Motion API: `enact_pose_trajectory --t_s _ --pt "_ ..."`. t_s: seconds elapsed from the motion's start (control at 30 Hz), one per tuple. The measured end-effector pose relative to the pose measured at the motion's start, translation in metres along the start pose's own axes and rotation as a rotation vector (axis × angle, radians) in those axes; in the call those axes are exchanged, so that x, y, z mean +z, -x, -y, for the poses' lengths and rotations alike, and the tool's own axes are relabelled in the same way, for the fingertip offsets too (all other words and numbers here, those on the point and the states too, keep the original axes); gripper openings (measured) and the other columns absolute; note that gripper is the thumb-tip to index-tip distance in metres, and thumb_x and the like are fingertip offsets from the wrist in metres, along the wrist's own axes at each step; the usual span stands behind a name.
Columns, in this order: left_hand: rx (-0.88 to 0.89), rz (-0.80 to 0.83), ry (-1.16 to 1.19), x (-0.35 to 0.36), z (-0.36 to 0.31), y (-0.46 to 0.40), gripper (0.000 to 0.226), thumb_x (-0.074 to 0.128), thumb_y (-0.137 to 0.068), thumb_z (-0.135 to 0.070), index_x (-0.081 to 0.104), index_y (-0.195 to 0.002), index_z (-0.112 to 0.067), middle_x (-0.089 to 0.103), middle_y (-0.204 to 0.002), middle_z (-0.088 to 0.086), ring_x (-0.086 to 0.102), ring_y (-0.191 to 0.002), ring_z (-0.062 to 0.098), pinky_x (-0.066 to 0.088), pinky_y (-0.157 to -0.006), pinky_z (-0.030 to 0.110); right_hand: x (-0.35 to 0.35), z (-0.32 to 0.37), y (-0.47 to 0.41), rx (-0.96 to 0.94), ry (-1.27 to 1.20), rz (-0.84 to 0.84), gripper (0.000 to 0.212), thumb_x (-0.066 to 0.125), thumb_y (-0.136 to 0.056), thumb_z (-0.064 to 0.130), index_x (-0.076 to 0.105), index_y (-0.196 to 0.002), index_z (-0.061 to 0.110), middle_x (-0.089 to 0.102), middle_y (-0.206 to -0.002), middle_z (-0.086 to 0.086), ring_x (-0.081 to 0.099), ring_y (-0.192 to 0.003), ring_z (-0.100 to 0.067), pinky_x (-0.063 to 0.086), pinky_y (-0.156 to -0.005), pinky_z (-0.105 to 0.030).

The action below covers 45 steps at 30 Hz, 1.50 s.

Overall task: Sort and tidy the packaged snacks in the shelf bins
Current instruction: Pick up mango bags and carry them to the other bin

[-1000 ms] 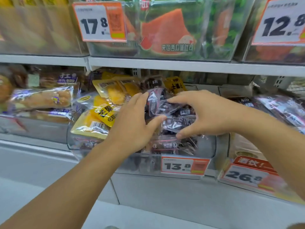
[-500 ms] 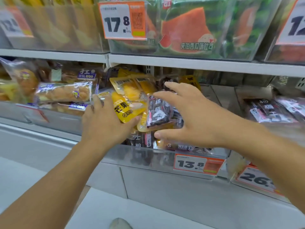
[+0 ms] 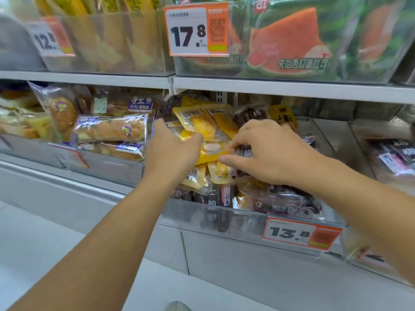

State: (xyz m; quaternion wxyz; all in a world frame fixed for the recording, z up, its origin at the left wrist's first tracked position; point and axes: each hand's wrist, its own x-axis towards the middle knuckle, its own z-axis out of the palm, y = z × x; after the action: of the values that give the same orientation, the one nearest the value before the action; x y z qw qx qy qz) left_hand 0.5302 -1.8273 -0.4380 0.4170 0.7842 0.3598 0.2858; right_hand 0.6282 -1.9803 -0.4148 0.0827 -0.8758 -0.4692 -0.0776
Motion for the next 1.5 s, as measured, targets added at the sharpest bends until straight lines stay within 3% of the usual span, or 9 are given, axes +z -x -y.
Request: enact_pose_trajectory --t_s 0.17,0.33,0.53,0.67,0.8,0.9,1.07,1.27,1.5 --pt "0.017 -0.038 -0.144 0.018 -0.01 -0.013 0.085 0.068 -0.082 -0.058 0.031 -0.142 -0.01 0.047 -0.14 0.014 0.048 -0.126 0.036 0.044 -0.095 0.044 0.007 0.006 -0.026 -0.1 0.034 -0.079 0.068 0.064 -0.087 0.054 0.044 -0.144 0.024 0.049 -0.139 0.0 0.049 -0.126 -0.024 0.05 -0.097 -0.047" --pt "-0.133 -0.055 0.193 0.016 -0.005 -0.026 0.085 0.081 -0.08 -0.026 0.029 -0.146 -0.012 0.046 -0.138 0.01 0.047 -0.104 0.025 0.045 -0.077 0.034 0.002 0.005 -0.053 -0.04 -0.021 0.118 0.084 0.06 -0.087 0.066 0.035 -0.151 0.018 0.051 -0.143 -0.005 0.052 -0.127 -0.027 0.048 -0.1 -0.046" --pt "-0.183 -0.041 0.521 0.004 0.003 -0.029 0.1 0.089 -0.072 -0.012 0.027 -0.15 -0.02 0.048 -0.127 0.0 0.049 -0.116 0.021 0.038 -0.089 0.034 0.009 -0.001 -0.046 -0.082 -0.007 0.121 0.079 0.049 -0.09 0.071 0.035 -0.151 0.024 0.053 -0.144 0.002 0.054 -0.126 -0.025 0.048 -0.1 -0.046" --pt "-0.168 0.066 0.39 0.001 0.005 -0.026 0.059 0.088 -0.076 -0.025 0.039 -0.11 -0.024 0.044 -0.088 -0.011 0.051 -0.078 0.009 0.04 -0.057 0.017 0.006 -0.001 -0.041 -0.138 -0.051 0.124 0.092 0.055 -0.082 0.075 0.024 -0.156 0.03 0.038 -0.157 0.007 0.048 -0.133 -0.019 0.045 -0.103 -0.039" --pt "-0.138 0.063 0.306 0.0 0.006 -0.026 0.066 0.089 -0.073 -0.027 0.039 -0.116 -0.023 0.048 -0.089 -0.009 0.053 -0.077 0.006 0.045 -0.057 0.025 0.009 0.01 -0.034 -0.21 0.085 0.133 0.113 0.064 -0.067 0.083 0.021 -0.154 0.026 0.039 -0.153 0.005 0.047 -0.133 -0.022 0.048 -0.101 -0.048" --pt "-0.103 0.012 0.301 -0.001 0.004 -0.025 0.073 0.092 -0.07 -0.022 0.041 -0.121 -0.028 0.056 -0.105 -0.001 0.064 -0.096 0.021 0.059 -0.078 0.042 0.021 0.019 -0.036 -0.173 0.08 0.004 0.101 0.065 -0.069 0.08 0.032 -0.145 0.023 0.05 -0.139 0.0 0.055 -0.12 -0.026 0.052 -0.091 -0.045" --pt "0.029 -0.086 0.229 -0.003 0.012 -0.021 0.029 0.067 -0.094 -0.025 0.058 -0.121 -0.021 0.068 -0.099 -0.001 0.066 -0.085 0.016 0.056 -0.071 0.037 0.021 0.026 -0.04 -0.186 0.14 -0.125 0.042 0.059 -0.084 0.056 0.047 -0.099 0.018 0.058 -0.089 -0.001 0.056 -0.084 -0.026 0.049 -0.067 -0.039" --pt "0.0 -0.006 0.309 -0.008 0.014 -0.006 0.028 0.059 -0.096 -0.022 0.067 -0.069 -0.017 0.056 -0.073 0.002 0.046 -0.07 0.018 0.037 -0.066 0.032 0.02 0.045 -0.041 -0.211 0.219 -0.092 0.05 0.062 -0.084 0.03 0.041 -0.127 0.014 0.057 -0.094 -0.007 0.05 -0.088 -0.029 0.039 -0.064 -0.037" --pt "-0.04 0.001 0.499 -0.012 0.005 0.0 0.006 0.07 -0.089 -0.027 0.071 -0.084 -0.025 0.067 -0.079 0.001 0.061 -0.074 0.023 0.055 -0.071 0.033 0.02 0.054 -0.048 -0.229 0.282 -0.175 0.052 0.053 -0.091 0.01 0.036 -0.141 0.009 0.065 -0.093 -0.012 0.058 -0.079 -0.035 0.038 -0.06 -0.038"
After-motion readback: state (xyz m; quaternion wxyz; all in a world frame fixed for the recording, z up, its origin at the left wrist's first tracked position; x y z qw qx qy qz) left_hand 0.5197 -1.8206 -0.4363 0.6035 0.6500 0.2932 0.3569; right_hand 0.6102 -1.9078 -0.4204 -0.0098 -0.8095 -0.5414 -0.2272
